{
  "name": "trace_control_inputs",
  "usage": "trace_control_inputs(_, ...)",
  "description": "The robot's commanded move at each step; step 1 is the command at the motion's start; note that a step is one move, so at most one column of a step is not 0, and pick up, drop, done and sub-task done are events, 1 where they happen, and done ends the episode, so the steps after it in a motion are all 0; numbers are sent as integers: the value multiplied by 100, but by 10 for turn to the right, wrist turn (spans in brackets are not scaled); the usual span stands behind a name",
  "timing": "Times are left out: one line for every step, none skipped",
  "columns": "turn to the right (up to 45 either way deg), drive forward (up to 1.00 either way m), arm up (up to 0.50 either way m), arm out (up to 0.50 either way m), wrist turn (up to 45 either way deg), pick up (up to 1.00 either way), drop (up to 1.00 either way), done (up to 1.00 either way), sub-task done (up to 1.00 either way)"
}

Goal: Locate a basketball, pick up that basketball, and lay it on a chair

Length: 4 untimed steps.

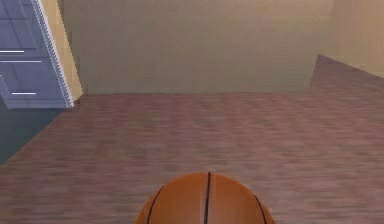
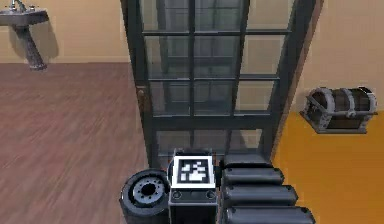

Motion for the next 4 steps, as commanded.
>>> trace_control_inputs(-30,0,0,0,0,0,0,0,0)
trace_control_inputs(0,50,0,0,0,0,0,0,0)
trace_control_inputs(-390,0,0,0,0,0,0,0,0)
trace_control_inputs(0,45,0,0,0,0,0,0,0)
